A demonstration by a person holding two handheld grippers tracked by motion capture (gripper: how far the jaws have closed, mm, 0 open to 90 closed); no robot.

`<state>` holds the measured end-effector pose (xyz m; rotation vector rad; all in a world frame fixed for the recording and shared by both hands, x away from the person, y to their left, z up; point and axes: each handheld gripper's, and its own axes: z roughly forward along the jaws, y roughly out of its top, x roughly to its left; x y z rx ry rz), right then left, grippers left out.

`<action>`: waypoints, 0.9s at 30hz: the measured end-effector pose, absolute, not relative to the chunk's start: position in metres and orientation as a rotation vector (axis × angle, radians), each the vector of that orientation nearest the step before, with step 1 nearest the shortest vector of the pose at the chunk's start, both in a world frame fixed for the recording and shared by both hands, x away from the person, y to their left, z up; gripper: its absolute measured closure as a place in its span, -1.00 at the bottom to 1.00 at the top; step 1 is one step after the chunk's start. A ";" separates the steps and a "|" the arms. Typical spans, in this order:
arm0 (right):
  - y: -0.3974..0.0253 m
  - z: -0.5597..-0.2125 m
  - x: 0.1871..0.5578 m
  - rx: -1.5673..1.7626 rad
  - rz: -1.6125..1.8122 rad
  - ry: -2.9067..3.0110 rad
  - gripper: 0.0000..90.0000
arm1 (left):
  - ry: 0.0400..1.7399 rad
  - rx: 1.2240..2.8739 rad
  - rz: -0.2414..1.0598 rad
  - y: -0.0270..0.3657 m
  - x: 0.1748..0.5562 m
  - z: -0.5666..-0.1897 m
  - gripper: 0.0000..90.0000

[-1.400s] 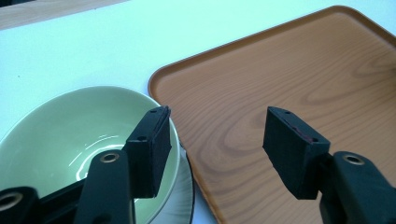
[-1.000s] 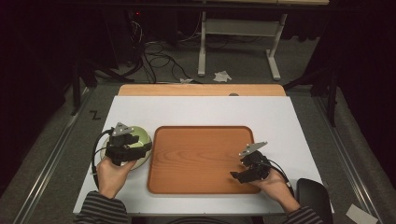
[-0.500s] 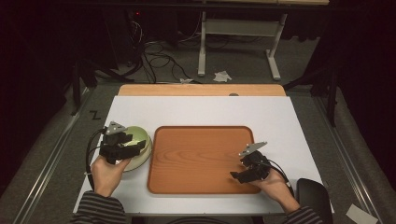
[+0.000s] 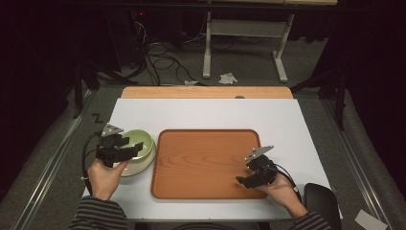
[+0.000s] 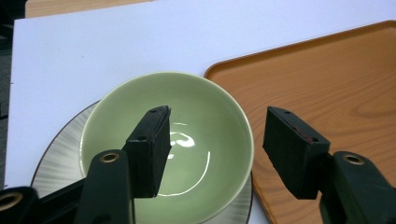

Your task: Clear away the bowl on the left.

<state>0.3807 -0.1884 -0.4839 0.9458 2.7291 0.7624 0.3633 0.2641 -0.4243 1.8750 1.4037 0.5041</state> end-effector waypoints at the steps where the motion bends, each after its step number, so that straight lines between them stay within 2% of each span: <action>1: -0.188 -0.484 0.381 0.948 0.761 2.729 -0.25 | 1.407 1.875 0.502 0.265 0.364 -0.424 -0.07; 27: -0.188 -0.484 0.381 0.948 0.757 2.733 -0.25 | 1.599 1.767 0.505 0.310 0.371 -0.437 -0.09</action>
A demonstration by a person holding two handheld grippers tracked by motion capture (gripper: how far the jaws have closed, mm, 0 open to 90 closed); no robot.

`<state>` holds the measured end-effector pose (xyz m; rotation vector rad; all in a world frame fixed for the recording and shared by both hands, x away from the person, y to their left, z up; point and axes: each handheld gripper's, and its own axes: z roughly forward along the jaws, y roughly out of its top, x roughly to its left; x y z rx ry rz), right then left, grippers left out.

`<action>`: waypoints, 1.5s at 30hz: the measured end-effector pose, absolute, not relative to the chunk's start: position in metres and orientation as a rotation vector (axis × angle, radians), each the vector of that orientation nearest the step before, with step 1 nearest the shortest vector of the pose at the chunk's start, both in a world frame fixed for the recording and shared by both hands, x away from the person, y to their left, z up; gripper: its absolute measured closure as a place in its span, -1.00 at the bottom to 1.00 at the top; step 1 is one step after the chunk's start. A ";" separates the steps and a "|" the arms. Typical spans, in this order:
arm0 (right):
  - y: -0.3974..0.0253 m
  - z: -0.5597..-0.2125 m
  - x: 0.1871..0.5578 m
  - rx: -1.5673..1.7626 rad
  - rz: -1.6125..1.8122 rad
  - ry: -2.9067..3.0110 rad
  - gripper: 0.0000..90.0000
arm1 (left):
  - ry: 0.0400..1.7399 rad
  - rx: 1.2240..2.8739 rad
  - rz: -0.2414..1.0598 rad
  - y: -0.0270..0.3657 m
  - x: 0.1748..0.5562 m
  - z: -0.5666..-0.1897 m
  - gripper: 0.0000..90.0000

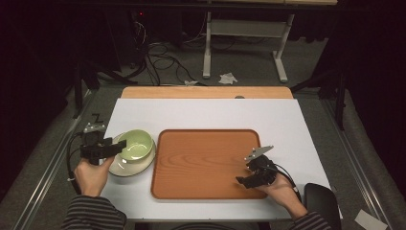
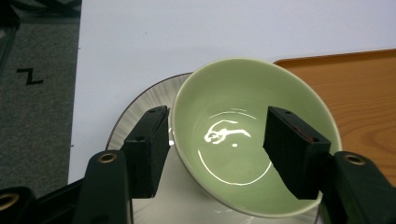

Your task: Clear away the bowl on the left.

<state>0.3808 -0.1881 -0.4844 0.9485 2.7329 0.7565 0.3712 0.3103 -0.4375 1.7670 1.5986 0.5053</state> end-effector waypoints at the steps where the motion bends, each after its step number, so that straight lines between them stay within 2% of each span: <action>1: -0.188 -0.484 0.381 0.950 0.757 2.732 -0.25 | 1.604 1.768 0.502 0.312 0.372 -0.439 -0.09; 11: -0.188 -0.485 0.381 0.950 0.752 2.733 -0.25 | 1.689 1.793 0.443 0.316 0.383 -0.457 -0.08; 23: -0.188 -0.485 0.381 0.949 0.751 2.733 -0.25 | 1.708 1.825 0.372 0.312 0.389 -0.466 -0.02; 45: -0.188 -0.485 0.381 0.950 0.747 2.731 -0.25 | 1.767 1.872 0.275 0.314 0.400 -0.478 0.45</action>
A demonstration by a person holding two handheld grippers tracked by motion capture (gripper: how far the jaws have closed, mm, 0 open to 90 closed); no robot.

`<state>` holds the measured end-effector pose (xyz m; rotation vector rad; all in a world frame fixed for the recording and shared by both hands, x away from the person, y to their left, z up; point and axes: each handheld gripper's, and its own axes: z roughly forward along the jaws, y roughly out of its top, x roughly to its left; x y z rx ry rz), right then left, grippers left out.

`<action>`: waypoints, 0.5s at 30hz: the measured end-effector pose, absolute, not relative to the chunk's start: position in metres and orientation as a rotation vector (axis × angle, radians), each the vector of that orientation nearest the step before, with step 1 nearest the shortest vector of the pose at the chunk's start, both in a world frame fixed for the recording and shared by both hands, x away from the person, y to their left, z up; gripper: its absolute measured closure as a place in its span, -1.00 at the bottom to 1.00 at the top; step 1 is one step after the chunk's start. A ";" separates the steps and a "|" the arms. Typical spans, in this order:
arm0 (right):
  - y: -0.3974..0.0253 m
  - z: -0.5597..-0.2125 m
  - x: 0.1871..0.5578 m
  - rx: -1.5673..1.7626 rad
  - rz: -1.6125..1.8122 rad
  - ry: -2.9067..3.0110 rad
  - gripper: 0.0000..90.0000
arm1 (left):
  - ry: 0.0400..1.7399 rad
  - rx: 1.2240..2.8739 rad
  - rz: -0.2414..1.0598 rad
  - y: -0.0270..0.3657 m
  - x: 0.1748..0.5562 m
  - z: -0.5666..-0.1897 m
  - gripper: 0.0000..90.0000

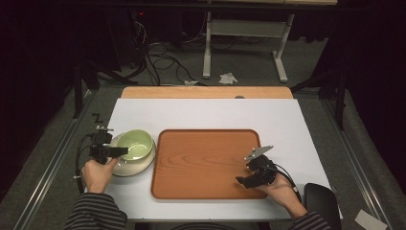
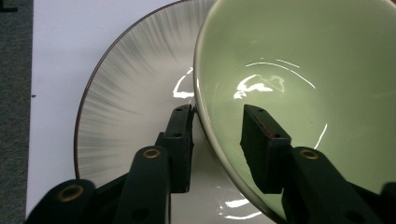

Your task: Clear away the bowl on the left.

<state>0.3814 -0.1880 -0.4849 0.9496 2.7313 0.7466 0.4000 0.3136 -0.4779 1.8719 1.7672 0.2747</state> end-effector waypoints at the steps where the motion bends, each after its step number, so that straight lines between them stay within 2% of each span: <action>1: -0.188 -0.485 0.381 0.955 0.750 2.730 -0.25 | 1.768 1.873 0.274 0.313 0.400 -0.478 0.48; 6: -0.188 -0.485 0.381 0.948 0.747 2.731 -0.25 | 1.780 1.861 0.261 0.314 0.400 -0.478 0.54; 15: -0.188 -0.485 0.381 0.945 0.748 2.732 -0.25 | 1.781 1.853 0.230 0.315 0.401 -0.478 0.78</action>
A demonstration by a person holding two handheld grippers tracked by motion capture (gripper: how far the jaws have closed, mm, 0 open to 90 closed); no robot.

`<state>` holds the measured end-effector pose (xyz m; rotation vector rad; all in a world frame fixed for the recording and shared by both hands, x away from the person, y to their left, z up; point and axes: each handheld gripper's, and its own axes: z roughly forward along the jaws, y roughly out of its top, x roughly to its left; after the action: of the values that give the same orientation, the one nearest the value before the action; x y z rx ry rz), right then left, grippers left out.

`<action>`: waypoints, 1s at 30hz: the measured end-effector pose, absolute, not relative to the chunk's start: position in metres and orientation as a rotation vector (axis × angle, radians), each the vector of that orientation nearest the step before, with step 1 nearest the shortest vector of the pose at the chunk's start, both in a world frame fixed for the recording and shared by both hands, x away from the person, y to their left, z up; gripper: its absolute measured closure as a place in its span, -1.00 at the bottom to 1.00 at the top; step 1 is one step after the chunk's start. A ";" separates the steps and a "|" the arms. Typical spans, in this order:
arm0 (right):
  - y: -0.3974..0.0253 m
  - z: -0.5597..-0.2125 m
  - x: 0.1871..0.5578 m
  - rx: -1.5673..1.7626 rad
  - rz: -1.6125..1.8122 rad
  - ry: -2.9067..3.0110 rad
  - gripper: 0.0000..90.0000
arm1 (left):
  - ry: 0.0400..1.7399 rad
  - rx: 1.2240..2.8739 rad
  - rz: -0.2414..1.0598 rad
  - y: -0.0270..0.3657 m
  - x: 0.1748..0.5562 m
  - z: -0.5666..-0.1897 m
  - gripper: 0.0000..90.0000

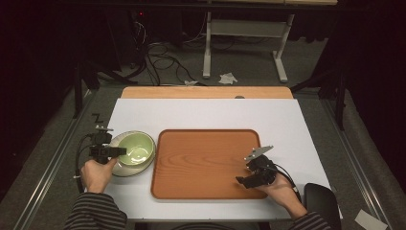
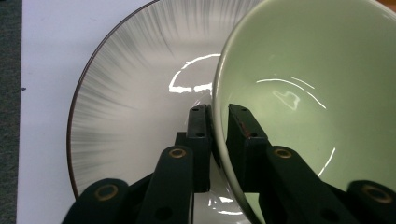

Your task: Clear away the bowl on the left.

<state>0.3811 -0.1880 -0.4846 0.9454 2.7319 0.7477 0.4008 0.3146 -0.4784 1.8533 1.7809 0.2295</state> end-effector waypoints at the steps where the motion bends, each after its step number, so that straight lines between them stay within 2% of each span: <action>1: -0.188 -0.485 0.381 0.946 0.748 2.732 -0.25 | 1.783 1.853 0.224 0.315 0.401 -0.478 0.79; 8: -0.188 -0.485 0.381 0.946 0.748 2.732 -0.25 | 1.783 1.838 0.197 0.318 0.401 -0.478 0.86; 17: -0.188 -0.485 0.381 0.950 0.752 2.730 -0.25 | 1.760 1.801 0.181 0.321 0.400 -0.474 0.85; 30: -0.188 -0.484 0.381 0.953 0.754 2.728 -0.25 | 1.682 1.807 0.252 0.314 0.394 -0.454 0.84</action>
<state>0.3814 -0.1881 -0.4845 0.9533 2.7281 0.7538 0.3938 0.3140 -0.4541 1.8068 1.6817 0.2519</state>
